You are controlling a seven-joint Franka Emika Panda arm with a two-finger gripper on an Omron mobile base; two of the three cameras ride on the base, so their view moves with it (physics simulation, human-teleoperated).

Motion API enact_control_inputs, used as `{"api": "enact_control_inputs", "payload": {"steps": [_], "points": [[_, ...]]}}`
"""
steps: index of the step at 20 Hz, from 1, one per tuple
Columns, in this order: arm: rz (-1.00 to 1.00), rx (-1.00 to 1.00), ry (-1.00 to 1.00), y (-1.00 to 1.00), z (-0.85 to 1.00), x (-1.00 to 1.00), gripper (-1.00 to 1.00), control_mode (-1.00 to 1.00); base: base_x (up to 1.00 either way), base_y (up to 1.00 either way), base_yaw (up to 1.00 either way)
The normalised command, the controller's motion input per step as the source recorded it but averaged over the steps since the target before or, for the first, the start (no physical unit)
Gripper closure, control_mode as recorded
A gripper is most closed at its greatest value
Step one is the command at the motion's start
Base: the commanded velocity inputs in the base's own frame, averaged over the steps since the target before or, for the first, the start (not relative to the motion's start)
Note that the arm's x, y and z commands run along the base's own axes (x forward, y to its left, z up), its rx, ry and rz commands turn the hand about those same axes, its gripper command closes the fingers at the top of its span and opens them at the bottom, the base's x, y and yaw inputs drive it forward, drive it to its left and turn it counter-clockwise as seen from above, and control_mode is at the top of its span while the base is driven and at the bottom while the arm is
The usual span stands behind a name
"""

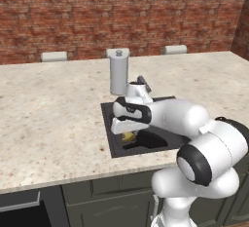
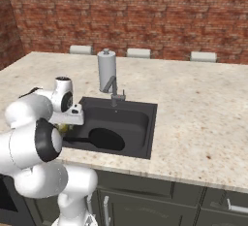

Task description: Pick the pan and sponge and place them into the sink. Then turn on the water.

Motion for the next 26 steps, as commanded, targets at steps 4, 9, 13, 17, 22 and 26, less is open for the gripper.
{"api": "enact_control_inputs", "payload": {"steps": [4, 9, 13, 17, 22, 26], "points": [[-0.02, 0.0, 0.07, -0.91, 0.0, 0.21, 1.0, -1.0, 0.0, 0.0, 0.0], [-0.03, 0.0, 0.11, -0.7, -0.06, 0.24, 1.0, -1.0, 0.0, 0.0, 0.0], [0.0, 0.0, 0.08, -0.27, -0.44, 0.47, 1.0, -1.0, 0.0, 0.0, 0.0], [0.0, 0.0, 0.01, -0.08, -0.45, 0.29, 1.0, -1.0, 0.0, 0.0, 0.0], [0.0, 0.0, -0.04, -0.02, -0.13, 0.17, 1.0, -1.0, 0.0, 0.0, 0.0], [0.0, 0.0, -0.06, -0.11, -0.1, 0.2, 1.0, -1.0, 0.0, 0.0, 0.0]]}}
